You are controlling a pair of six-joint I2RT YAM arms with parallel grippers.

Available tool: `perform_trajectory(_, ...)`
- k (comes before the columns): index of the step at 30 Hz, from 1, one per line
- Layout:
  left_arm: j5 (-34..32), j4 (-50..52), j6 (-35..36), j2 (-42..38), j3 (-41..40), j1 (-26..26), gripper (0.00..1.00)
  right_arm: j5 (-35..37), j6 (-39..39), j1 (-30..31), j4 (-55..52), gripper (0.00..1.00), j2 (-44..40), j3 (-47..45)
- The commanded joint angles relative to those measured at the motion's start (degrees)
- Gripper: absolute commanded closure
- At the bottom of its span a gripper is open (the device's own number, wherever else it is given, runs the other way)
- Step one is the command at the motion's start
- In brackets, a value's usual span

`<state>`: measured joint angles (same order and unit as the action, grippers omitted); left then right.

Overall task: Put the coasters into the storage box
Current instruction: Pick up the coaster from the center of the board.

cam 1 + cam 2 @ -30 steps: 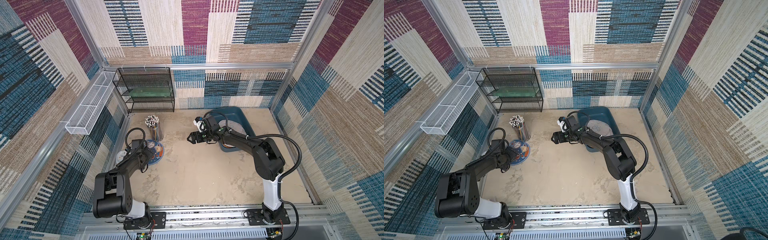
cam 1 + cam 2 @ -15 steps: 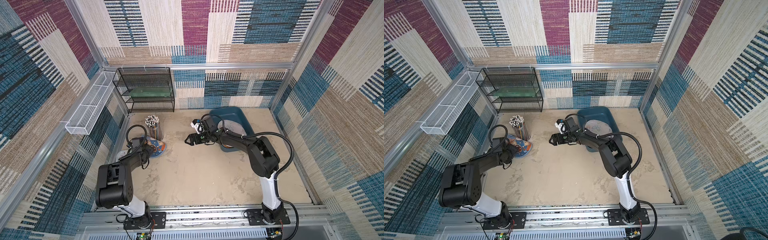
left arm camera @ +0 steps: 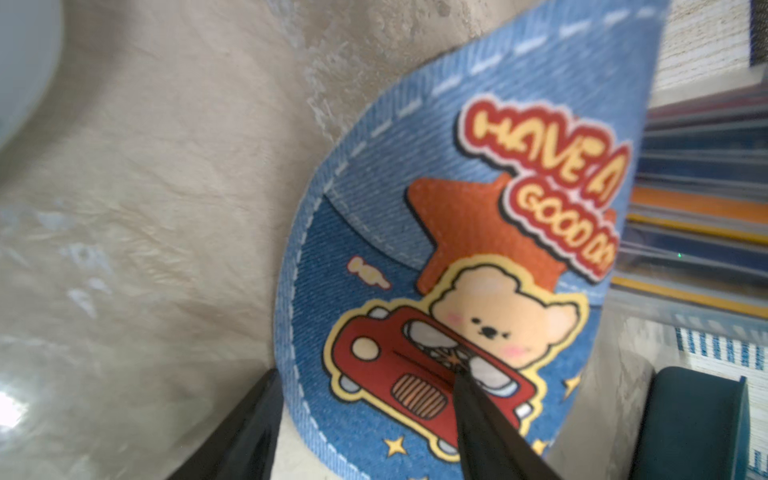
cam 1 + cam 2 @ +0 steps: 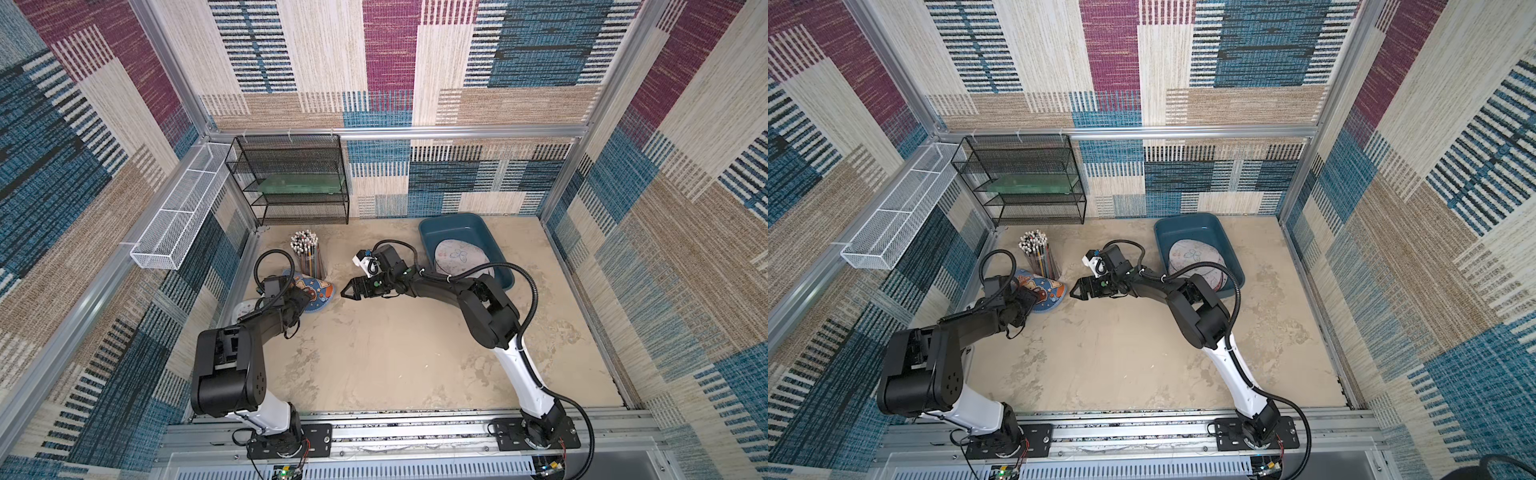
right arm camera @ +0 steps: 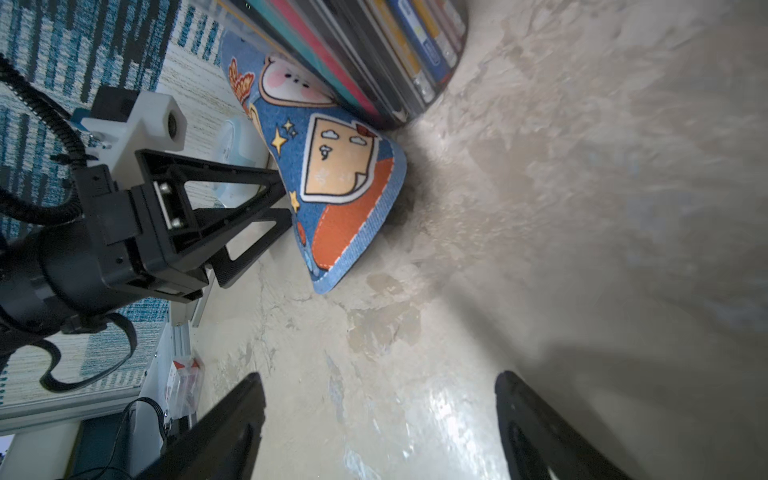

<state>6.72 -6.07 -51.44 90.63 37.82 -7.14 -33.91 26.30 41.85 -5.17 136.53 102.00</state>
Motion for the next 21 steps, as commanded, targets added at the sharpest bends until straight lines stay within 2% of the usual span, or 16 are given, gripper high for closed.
perform_trajectory(1, 5.2, 11.7, -0.9, 0.9, -1.6, 0.1, 0.33, -1.6, 4.6, 0.6, 6.7, 0.11, 2.0, 1.5)
perform_trajectory(12, 7.1, 9.9, -0.5, 1.3, -3.2, 0.2, 0.32, -4.5, 13.8, 2.4, 15.6, 0.15, 9.3, 7.2)
perform_trajectory(17, 7.1, 9.9, -0.2, 0.6, -3.8, 0.2, 0.32, -7.7, 20.6, 2.6, 24.9, 0.34, 12.4, 7.1)
perform_trajectory(19, 7.2, 9.9, -0.1, 0.6, -3.9, 0.2, 0.32, -8.4, 22.2, 2.7, 27.9, 0.35, 13.2, 7.2)
perform_trajectory(21, 7.3, 10.0, -0.1, 0.5, -3.7, 0.2, 0.32, -8.9, 23.3, 2.9, 30.5, 0.42, 13.7, 7.3)
